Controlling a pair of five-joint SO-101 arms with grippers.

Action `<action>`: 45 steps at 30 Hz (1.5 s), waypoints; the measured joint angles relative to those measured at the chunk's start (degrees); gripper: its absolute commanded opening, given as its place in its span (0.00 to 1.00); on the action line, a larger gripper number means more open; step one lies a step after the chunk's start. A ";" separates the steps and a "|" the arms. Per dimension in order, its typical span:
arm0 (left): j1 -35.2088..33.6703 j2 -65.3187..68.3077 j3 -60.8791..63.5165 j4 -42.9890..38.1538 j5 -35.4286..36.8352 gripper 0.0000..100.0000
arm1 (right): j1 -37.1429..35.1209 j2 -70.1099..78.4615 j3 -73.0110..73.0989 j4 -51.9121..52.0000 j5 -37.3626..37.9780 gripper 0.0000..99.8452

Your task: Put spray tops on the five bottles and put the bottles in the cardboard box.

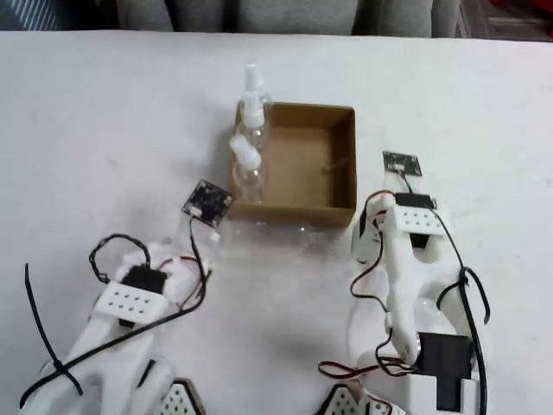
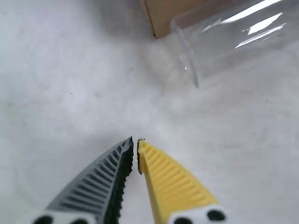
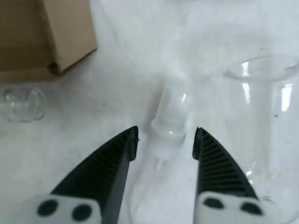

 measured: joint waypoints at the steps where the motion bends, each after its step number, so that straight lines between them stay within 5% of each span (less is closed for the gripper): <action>1: 0.00 0.00 0.00 0.00 0.00 0.02 | 0.00 0.00 0.26 -0.26 0.00 0.16; 8: 0.00 0.00 0.00 0.00 0.00 0.02 | 0.44 7.56 -1.05 -2.20 0.00 0.01; 16: 0.00 0.00 0.00 0.00 0.00 0.02 | 0.09 9.05 -4.13 -0.26 -0.09 0.02; 22: 0.00 0.00 0.00 0.00 0.00 0.02 | -6.42 -0.18 -4.22 7.03 -0.09 0.02; 28: 0.00 0.00 0.00 0.00 0.00 0.02 | -16.26 -4.31 2.81 2.37 -0.09 0.02; 36: 0.00 0.00 0.00 0.00 0.00 0.02 | -18.81 -4.40 7.56 -4.31 -0.09 0.25; 45: 0.00 0.00 0.00 0.00 0.00 0.02 | -13.89 -9.85 4.13 6.33 1.76 0.25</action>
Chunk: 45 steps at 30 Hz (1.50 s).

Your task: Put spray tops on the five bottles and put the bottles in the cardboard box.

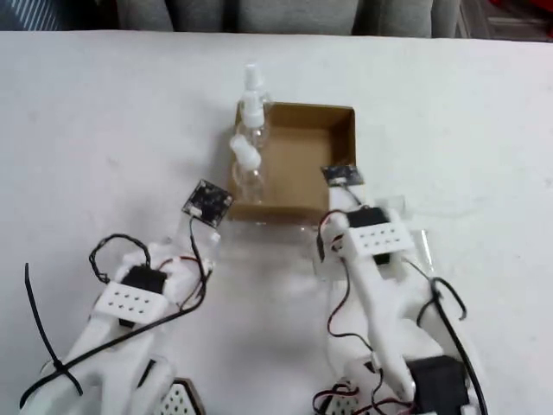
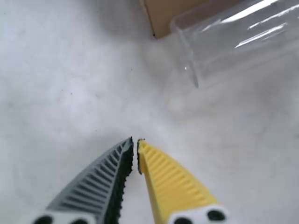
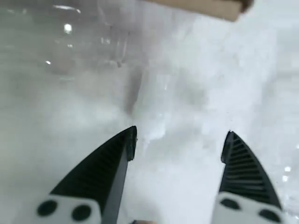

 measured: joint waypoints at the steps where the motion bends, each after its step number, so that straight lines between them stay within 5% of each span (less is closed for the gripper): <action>1: 0.00 0.00 0.00 0.00 0.00 0.02 | 2.02 -1.67 -0.88 2.29 1.41 0.23; 8: 0.00 0.00 0.00 0.00 0.00 0.02 | 21.45 -15.47 -2.73 9.05 9.93 0.01; 15: 0.00 0.00 0.00 0.00 0.00 0.02 | 34.29 -20.57 0.26 9.23 21.71 0.21; 20: 0.00 0.00 0.00 0.00 0.00 0.02 | 34.64 -18.02 1.93 5.10 22.68 0.30; 30: 0.00 0.00 0.00 0.00 0.00 0.02 | 29.80 1.14 1.93 -7.74 22.68 0.30; 37: 0.00 0.00 0.00 0.00 0.00 0.02 | 29.71 12.66 0.00 -14.24 23.30 0.02; 40: 0.00 0.00 0.00 0.00 0.00 0.02 | 31.30 14.33 -3.60 -14.42 25.05 0.04; 45: 0.00 0.00 0.00 0.00 0.00 0.02 | 32.70 14.33 -9.93 -8.35 42.11 0.02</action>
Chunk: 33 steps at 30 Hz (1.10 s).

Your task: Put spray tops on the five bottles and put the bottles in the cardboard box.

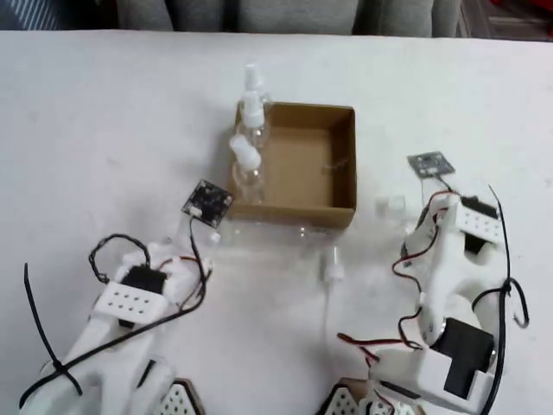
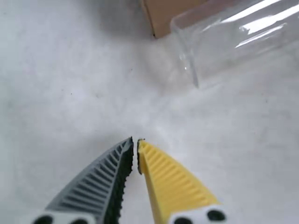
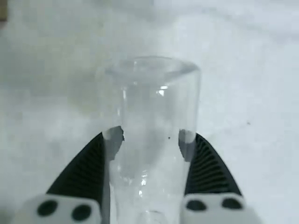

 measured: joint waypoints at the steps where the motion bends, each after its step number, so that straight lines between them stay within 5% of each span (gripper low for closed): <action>1: 0.00 0.00 0.00 0.00 0.00 0.02 | 0.09 0.00 -0.97 1.85 4.48 0.02; 10: 0.00 0.00 0.00 0.00 0.00 0.02 | 1.85 -0.97 -1.93 19.96 57.14 0.02; 13: 0.00 0.00 0.00 0.00 0.00 0.02 | 2.73 -1.32 -2.02 21.45 68.13 0.09; 19: 0.00 0.00 0.00 0.00 0.00 0.02 | 3.78 -1.32 -2.02 20.40 71.03 0.30; 25: 0.00 0.00 0.00 0.00 0.00 0.02 | 4.13 -1.14 -2.02 19.78 70.95 0.31; 33: 0.00 0.00 0.00 0.00 0.00 0.02 | 4.04 -1.58 -2.02 11.96 56.79 0.30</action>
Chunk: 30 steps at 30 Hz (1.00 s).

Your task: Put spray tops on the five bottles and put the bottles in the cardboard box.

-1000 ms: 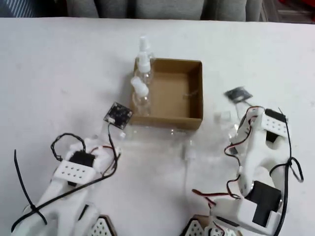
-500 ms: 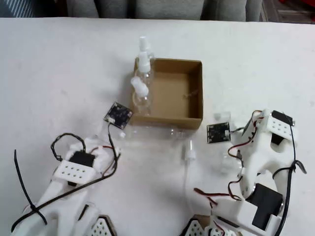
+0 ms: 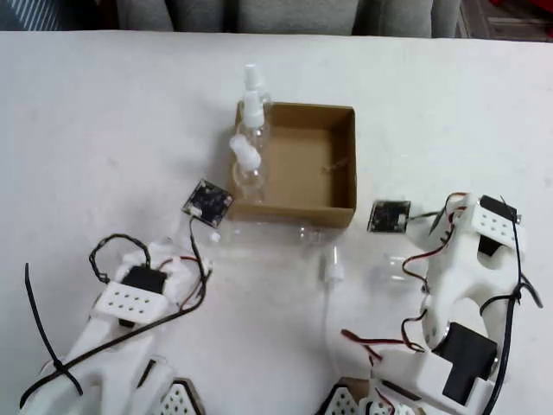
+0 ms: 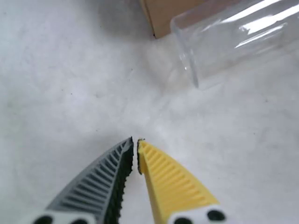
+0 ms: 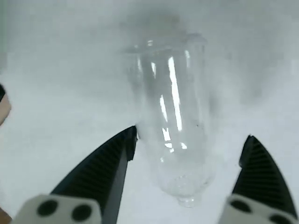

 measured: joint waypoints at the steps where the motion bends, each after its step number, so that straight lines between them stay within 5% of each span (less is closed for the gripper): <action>1: 0.00 0.00 0.00 0.00 0.00 0.02 | 0.18 -0.70 0.00 -0.35 -2.11 0.30; 8: 0.00 0.00 0.00 0.00 0.00 0.02 | 2.99 -11.08 0.00 -0.70 -15.74 0.30; 15: 0.00 0.00 0.00 0.00 0.00 0.02 | 10.73 -18.11 0.00 2.46 -31.12 0.01; 20: 0.00 0.00 0.00 0.00 0.00 0.02 | 18.20 -18.37 0.00 2.64 -44.22 0.03; 30: 0.00 0.00 0.00 0.00 0.00 0.02 | 28.92 -18.37 5.71 -4.48 -48.00 0.02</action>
